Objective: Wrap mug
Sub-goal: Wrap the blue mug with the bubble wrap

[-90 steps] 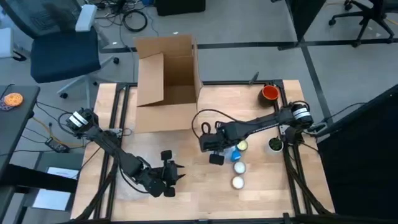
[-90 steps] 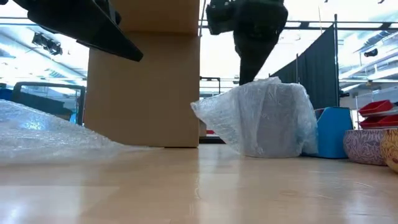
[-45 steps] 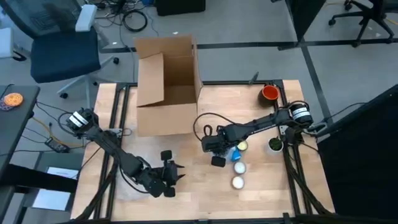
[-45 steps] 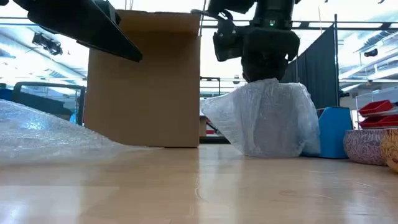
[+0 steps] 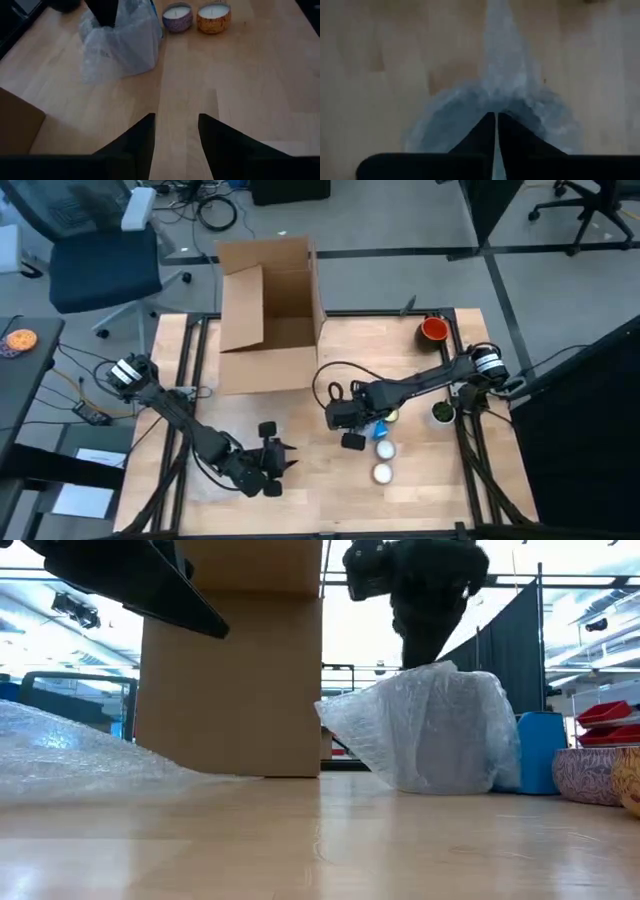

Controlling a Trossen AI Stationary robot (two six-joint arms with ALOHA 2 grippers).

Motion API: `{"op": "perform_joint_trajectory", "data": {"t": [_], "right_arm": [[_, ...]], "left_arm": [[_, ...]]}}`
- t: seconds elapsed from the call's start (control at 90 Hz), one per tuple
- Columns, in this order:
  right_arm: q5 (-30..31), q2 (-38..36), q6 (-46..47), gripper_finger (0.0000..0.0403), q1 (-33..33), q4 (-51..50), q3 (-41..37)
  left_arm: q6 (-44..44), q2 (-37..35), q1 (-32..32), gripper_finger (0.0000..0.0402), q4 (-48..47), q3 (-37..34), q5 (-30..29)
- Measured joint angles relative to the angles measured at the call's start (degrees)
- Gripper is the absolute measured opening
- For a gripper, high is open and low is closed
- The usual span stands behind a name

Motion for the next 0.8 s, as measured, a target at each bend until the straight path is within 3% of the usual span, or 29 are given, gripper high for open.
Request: {"op": "perform_joint_trajectory", "data": {"t": [0.167,0.3,0.567,0.8], "right_arm": [[-2.9,-0.1,-0.2,0.0001,-1.0,8.0,-5.1],[-4.2,-0.5,0.7,0.0000,-1.6,5.8,-5.5],[-3.4,-5.0,1.8,0.0000,-0.4,-4.1,2.1],[-5.4,-6.0,4.8,0.0000,-0.3,-5.4,0.0]], "left_arm": [[0.0,0.0,0.0,0.0136,-0.1,0.0,0.0],[0.0,0.0,0.0,0.0136,-0.3,0.0,0.0],[0.1,0.0,0.0,0.0136,-0.2,0.0,0.0],[0.0,0.0,0.0,0.0136,0.0,0.0,0.0]]}}
